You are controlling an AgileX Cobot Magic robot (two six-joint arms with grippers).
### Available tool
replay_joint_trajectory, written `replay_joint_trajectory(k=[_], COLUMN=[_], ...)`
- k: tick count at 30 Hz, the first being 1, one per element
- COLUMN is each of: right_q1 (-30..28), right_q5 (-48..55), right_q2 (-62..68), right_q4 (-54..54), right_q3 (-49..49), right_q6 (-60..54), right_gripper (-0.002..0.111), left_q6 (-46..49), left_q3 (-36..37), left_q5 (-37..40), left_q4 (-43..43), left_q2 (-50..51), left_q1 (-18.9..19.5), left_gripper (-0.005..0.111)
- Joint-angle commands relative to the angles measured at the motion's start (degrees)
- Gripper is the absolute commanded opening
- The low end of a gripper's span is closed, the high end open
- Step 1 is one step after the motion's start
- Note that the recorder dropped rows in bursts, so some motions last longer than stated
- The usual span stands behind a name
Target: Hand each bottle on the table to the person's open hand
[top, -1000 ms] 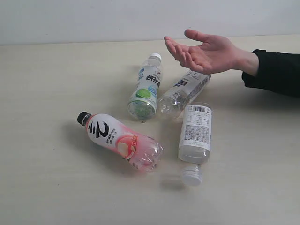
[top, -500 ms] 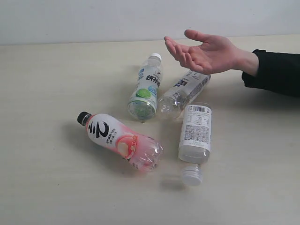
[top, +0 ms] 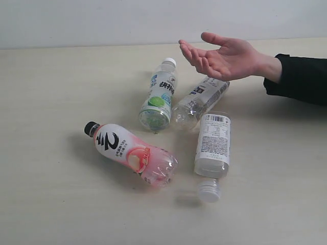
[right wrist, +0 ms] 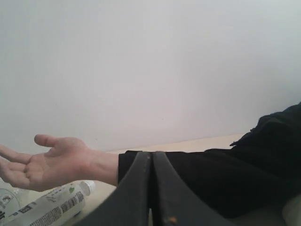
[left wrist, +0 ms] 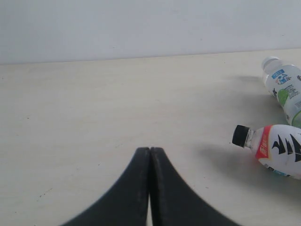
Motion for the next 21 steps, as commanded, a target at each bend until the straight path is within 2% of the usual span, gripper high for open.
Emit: replay_joint_trajectory(k=[1,4,6,16,21], right_q1=[-0.1,-0.1,-0.1,-0.1,4.1], right_q5=[-4.6,-12.8,-13.8,-10.8,-10.8], right_q2=[-0.3,-0.3,-0.3,-0.3,-0.1], right_q4=[-0.1,2.9,3.1,3.9,4.4], right_q3=[0.3,0.3,0.3,0.3,0.3], right_q6=[-0.1,6.7,8.0,10.4,10.4], right_gripper=[0.0,0.0,0.0,0.0,0.0], left_q6=[-0.2,-0.2,-0.2,-0.2,-0.2], left_q3=[0.2,0.2,0.2,0.2,0.2], left_q5=[-0.4,-0.4,-0.4,-0.4,-0.4], left_q4=[0.2,0.2,0.2,0.2,0.2], left_q2=[-0.3,-0.3,-0.3,-0.3,-0.3], left_q1=[-0.1,-0.1,-0.1,-0.1,-0.1], left_gripper=[0.003,0.003,0.003,0.003,0.003])
